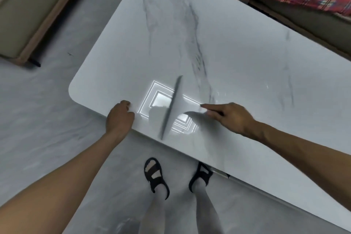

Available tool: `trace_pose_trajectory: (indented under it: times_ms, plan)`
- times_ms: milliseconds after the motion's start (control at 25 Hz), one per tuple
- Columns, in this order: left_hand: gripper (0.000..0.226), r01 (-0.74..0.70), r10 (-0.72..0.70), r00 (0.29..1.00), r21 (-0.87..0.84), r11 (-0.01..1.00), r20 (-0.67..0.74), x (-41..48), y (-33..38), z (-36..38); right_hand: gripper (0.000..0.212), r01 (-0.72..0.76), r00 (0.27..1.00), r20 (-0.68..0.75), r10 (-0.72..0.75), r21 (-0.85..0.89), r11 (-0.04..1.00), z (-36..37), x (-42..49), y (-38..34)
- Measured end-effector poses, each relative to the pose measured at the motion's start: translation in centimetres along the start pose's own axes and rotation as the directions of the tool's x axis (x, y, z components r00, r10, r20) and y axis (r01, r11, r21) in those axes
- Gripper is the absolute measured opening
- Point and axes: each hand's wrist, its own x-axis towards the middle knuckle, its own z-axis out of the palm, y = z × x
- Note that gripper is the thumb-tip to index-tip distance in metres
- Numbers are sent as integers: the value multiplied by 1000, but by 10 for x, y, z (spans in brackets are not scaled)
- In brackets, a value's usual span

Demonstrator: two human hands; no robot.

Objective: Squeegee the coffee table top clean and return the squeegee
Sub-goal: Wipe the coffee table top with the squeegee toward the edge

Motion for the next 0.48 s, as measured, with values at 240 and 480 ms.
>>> trace_pose_trajectory:
  times_ms: [240,480]
  plan:
    - [52,-33,42,997,116,993,-69,3,-37,-1,38,232,968,106,-227,-39,972,82,61,-99]
    - [60,-257,231,965,279,925,123,-34,9,38,35,37,999,29,-35,-82,996,57,-15,32]
